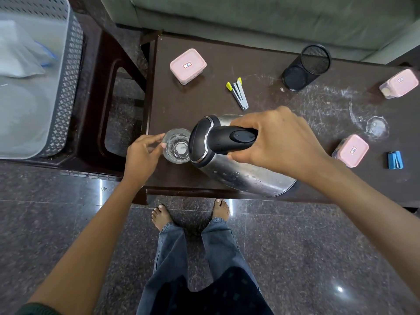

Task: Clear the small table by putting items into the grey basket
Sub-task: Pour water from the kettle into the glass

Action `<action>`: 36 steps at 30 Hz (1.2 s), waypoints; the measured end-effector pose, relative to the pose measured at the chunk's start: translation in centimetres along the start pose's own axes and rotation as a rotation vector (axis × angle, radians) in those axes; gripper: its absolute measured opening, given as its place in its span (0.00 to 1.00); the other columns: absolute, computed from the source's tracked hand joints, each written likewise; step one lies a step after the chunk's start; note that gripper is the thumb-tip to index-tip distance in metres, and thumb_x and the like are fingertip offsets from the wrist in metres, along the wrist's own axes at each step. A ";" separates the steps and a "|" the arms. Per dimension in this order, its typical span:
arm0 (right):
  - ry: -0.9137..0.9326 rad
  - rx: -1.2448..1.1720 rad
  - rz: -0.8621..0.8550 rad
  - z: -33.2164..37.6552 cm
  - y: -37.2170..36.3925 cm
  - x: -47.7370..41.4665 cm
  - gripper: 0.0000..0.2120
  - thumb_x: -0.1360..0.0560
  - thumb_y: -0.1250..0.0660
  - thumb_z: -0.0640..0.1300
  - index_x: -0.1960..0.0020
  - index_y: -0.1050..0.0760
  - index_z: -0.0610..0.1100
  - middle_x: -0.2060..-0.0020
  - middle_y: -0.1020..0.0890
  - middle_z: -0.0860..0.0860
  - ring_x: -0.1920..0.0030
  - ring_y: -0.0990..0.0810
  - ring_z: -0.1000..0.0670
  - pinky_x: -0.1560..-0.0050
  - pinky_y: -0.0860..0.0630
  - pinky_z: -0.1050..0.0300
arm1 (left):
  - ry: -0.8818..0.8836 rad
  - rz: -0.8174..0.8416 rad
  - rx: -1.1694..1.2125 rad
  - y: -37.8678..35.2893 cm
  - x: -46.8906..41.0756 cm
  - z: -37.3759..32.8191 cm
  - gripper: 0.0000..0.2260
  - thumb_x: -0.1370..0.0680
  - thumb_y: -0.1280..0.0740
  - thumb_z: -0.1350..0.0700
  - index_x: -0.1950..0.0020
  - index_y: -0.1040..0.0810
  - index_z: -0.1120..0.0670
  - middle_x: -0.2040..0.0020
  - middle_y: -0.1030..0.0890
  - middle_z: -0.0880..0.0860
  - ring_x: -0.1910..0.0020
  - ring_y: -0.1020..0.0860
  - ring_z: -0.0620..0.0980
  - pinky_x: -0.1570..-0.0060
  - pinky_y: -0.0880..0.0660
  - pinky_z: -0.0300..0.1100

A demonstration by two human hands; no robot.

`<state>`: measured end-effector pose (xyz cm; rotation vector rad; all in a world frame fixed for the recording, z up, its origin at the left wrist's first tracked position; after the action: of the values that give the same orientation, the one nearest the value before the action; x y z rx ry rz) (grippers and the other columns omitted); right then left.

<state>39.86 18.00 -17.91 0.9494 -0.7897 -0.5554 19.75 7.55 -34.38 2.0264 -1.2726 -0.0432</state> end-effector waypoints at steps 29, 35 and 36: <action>0.029 0.002 0.018 -0.4 0.6 -0.4 0.16 0.36 0.28 0.55 0.49 0.21 0.54 0.58 0.16 0.48 0.55 0.21 0.41 0.56 0.24 0.49 | 0.012 -0.003 0.009 -0.3 0.0 0.3 0.14 0.23 0.35 0.59 0.38 0.23 0.58 0.47 0.22 0.54 0.57 0.23 0.52 0.53 0.32 0.32; 0.029 -0.006 0.012 -0.1 0.8 -0.6 0.14 0.36 0.28 0.54 0.52 0.20 0.52 0.61 0.16 0.47 0.57 0.21 0.41 0.57 0.23 0.48 | 0.012 0.005 0.011 -0.3 -0.2 0.6 0.14 0.23 0.35 0.58 0.38 0.23 0.58 0.50 0.24 0.49 0.60 0.27 0.41 0.54 0.32 0.31; 0.030 -0.010 0.012 -0.1 0.8 -0.7 0.14 0.36 0.28 0.53 0.52 0.20 0.52 0.62 0.16 0.46 0.57 0.21 0.41 0.56 0.23 0.48 | 0.015 0.005 0.010 -0.2 -0.3 0.6 0.14 0.23 0.35 0.58 0.38 0.23 0.58 0.50 0.25 0.49 0.60 0.26 0.42 0.53 0.31 0.32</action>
<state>39.57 18.94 -17.48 0.9412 -0.7645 -0.5332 19.52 7.47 -35.04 2.0289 -1.2708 -0.0191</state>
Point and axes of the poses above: each hand's wrist, its own x-axis away from the middle knuckle, its own y-axis out of the back of the hand, z = x × y, the point moved 3 cm from there along -x, towards the middle knuckle
